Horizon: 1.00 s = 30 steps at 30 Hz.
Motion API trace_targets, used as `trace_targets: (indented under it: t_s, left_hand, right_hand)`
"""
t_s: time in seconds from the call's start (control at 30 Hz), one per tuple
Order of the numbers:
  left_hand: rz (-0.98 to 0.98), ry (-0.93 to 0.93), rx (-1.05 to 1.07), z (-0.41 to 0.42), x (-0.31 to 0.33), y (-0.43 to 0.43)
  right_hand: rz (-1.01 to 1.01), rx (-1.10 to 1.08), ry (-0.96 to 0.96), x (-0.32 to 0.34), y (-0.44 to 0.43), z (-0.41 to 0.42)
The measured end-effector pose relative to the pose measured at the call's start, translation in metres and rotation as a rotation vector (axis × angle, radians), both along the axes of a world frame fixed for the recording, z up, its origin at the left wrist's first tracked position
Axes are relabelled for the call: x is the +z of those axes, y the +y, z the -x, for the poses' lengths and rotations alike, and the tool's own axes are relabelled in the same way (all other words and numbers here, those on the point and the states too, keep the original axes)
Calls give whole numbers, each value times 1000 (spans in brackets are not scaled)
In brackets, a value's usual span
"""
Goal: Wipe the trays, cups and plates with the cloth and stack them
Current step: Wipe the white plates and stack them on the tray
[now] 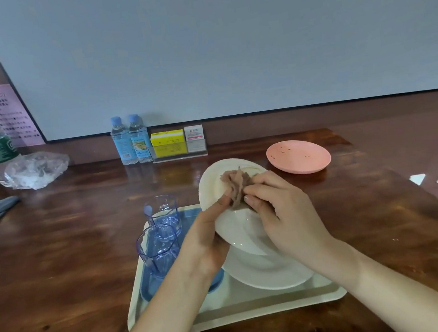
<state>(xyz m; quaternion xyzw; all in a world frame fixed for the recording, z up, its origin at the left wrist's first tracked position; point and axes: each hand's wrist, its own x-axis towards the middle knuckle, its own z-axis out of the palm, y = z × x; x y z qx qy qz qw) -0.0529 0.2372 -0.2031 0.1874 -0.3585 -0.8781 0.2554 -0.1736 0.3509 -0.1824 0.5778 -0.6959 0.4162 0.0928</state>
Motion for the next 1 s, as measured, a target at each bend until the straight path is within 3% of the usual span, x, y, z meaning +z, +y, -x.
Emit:
trace_targets:
  t_s: [0.17, 0.43, 0.6, 0.8, 0.87, 1.0]
  left_hand:
    - [44, 93, -20, -6, 4, 0]
    - [2, 99, 23, -10, 13, 5]
    - [-76, 99, 11, -9, 10, 5]
    - [-103, 88, -33, -10, 13, 8]
    - [-95, 95, -42, -10, 13, 9]
    - [-51, 98, -73, -11, 12, 11]
  right_hand:
    - [77, 26, -34, 17, -5, 7]
    - [6, -53, 26, 34, -15, 20]
    - [-102, -71, -86, 44, -11, 23]
    - [-387, 23, -143, 70, 0, 33]
    - [-344, 36, -64, 68, 4, 34]
    - [-93, 104, 270, 56, 5, 36]
